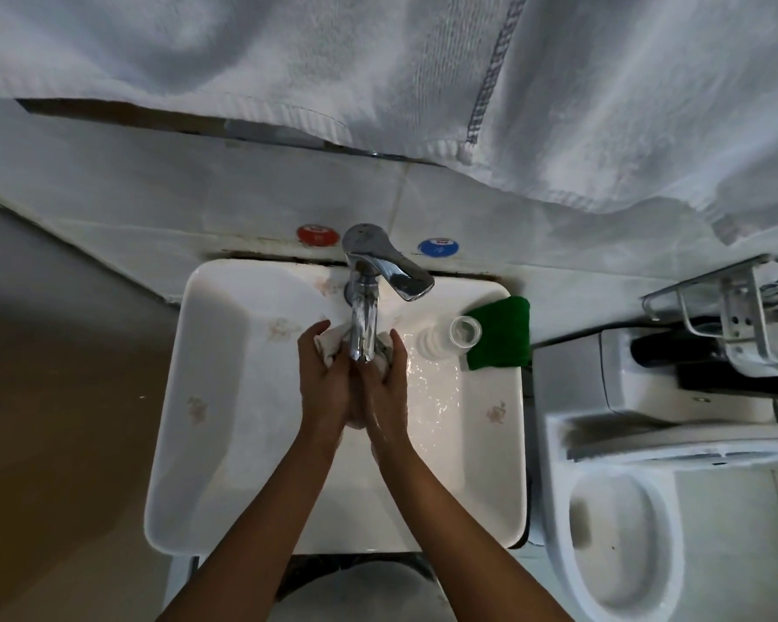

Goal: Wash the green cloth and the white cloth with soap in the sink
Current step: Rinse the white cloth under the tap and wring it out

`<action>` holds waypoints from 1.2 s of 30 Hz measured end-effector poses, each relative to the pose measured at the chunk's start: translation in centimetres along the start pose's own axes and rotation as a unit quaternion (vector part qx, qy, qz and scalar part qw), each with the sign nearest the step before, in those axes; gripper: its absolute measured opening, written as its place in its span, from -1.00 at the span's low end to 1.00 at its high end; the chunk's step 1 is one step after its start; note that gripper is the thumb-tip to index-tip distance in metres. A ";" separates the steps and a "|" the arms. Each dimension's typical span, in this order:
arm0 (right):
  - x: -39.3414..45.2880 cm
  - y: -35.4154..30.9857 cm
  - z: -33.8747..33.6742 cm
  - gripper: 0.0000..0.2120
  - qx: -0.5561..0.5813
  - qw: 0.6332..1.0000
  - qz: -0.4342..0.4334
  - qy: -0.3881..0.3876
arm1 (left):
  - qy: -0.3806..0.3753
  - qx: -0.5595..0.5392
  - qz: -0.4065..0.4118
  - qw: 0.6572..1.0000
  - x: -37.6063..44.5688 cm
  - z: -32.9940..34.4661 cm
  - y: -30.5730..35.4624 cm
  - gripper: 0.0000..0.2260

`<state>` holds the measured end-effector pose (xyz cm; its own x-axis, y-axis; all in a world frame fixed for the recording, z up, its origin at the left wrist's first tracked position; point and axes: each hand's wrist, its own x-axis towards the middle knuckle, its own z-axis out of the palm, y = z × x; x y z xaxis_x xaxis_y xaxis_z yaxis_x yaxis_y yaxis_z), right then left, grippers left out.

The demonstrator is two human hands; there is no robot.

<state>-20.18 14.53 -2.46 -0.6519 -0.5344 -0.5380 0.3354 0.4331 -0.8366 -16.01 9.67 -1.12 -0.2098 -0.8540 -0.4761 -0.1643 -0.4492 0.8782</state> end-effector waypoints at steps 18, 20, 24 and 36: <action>0.7 -0.4 0.5 -0.70 -0.080 0.994 -0.066 0.038 | 0.081 0.156 0.011 0.984 0.3 -0.9 -0.2 -0.69; 0.7 -0.4 0.8 -0.75 -0.076 0.995 -0.043 0.051 | 0.081 0.125 0.014 0.989 0.5 -1.1 -0.2 -0.72; 0.2 -1.0 0.7 -0.71 -0.052 0.998 -0.043 -0.017 | 0.088 0.057 0.032 0.994 0.6 -1.4 0.8 -0.79; -0.6 0.8 -1.6 -0.20 -0.140 0.981 -0.061 -0.117 | 0.014 -0.125 -0.081 0.989 0.4 -1.9 0.8 -0.76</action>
<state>-20.61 16.38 -2.68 -0.4905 -0.7325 -0.4720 0.0429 0.5207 -0.8526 -14.36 8.49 -0.56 -0.1727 -0.7707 -0.6133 0.0506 -0.6288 0.7759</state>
